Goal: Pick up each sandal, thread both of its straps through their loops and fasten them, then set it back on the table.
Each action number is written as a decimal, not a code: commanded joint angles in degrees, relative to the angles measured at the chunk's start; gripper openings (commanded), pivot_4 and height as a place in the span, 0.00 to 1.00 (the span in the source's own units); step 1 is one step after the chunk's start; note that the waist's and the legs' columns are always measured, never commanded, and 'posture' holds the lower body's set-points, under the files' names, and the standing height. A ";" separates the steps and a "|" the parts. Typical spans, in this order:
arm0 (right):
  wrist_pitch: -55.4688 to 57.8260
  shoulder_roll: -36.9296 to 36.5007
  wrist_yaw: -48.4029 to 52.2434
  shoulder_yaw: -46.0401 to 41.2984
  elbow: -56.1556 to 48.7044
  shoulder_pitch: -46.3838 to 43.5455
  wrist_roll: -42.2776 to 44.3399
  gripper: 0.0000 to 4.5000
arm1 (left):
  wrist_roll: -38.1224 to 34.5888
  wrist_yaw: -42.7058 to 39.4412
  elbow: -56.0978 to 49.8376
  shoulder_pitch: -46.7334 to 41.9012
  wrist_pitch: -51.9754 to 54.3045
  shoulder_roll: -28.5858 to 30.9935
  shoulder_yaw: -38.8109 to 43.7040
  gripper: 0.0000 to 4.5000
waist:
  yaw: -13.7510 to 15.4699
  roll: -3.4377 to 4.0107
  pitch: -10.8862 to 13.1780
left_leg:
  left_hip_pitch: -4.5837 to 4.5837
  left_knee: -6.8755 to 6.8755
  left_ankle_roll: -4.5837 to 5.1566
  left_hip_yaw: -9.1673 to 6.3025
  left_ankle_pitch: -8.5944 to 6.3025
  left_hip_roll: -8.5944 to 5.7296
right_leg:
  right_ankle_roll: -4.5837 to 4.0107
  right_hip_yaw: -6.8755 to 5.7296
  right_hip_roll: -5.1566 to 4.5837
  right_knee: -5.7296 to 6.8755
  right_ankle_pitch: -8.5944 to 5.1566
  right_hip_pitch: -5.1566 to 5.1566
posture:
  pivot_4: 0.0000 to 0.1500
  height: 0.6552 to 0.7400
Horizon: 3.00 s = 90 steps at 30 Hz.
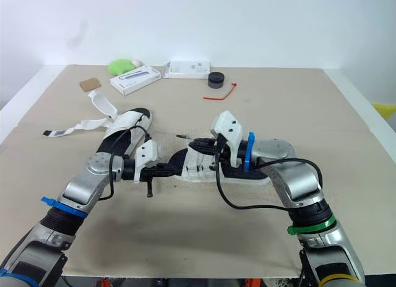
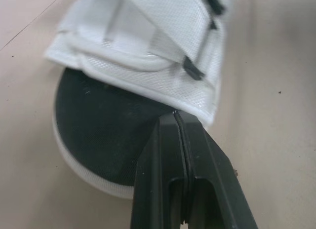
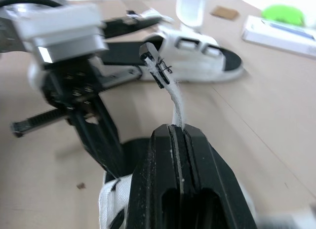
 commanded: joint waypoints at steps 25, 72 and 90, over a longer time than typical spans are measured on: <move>11.66 2.56 -0.25 -0.37 7.55 -7.18 -1.37 0.01 | 0.25 -0.34 -0.73 0.58 0.86 0.72 0.03 0.00 | -0.02 0.00 0.00 | -0.01 0.00 0.00 -0.01 0.00 0.00 | 0.01 -0.02 -0.01 -0.01 0.00 0.00 | 1.00 1.00; -8.88 6.01 9.55 8.63 26.44 -15.64 -18.24 0.04 | 0.38 -0.03 -0.35 -0.35 0.87 0.38 -0.17 0.00 | -0.14 0.02 0.00 | -0.01 -0.03 0.00 -0.03 0.00 -0.01 | -0.04 -0.10 -0.07 -0.01 0.01 -0.01 | 1.00 1.00; -5.24 4.34 6.58 -3.26 25.18 -18.49 -14.29 0.04 | -0.97 -0.13 -1.23 -0.42 -0.34 0.08 1.28 0.00 | -0.11 0.03 -0.01 | -0.01 -0.03 -0.01 -0.04 0.00 -0.02 | -0.06 -0.12 -0.10 -0.01 0.03 0.00 | 1.00 1.00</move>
